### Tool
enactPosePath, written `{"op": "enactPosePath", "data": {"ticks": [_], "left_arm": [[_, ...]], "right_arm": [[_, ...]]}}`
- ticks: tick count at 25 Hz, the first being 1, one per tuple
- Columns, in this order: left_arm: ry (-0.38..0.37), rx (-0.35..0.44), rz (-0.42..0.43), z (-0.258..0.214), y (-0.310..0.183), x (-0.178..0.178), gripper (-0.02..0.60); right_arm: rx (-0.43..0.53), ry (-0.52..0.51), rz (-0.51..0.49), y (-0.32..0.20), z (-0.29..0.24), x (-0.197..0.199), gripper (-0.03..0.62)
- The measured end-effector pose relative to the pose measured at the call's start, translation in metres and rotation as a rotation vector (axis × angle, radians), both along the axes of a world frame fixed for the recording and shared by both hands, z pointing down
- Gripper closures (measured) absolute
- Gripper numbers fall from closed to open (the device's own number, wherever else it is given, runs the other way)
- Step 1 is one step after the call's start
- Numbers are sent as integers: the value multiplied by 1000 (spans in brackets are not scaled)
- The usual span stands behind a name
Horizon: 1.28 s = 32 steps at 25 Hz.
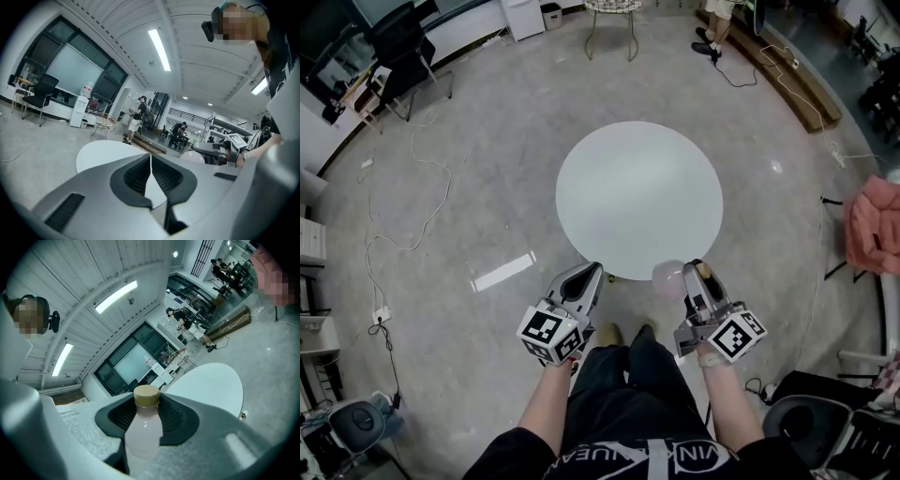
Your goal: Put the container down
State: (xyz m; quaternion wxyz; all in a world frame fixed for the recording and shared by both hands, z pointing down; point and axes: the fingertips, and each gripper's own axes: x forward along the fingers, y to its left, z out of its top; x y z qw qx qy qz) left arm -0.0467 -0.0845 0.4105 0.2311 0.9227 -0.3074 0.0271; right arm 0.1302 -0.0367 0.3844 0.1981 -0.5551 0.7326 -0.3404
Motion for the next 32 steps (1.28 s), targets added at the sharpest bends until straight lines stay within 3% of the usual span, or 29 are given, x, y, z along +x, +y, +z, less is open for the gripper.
{"op": "enactPosePath", "data": {"ticks": [11, 32], "left_arm": [[-51, -20, 0, 24, -14, 27, 566], [-80, -68, -76, 65, -71, 56, 566]], "right_arm": [[-42, -5, -62, -35, 31, 16, 456], [-96, 112, -202, -114, 79, 28, 456]]}}
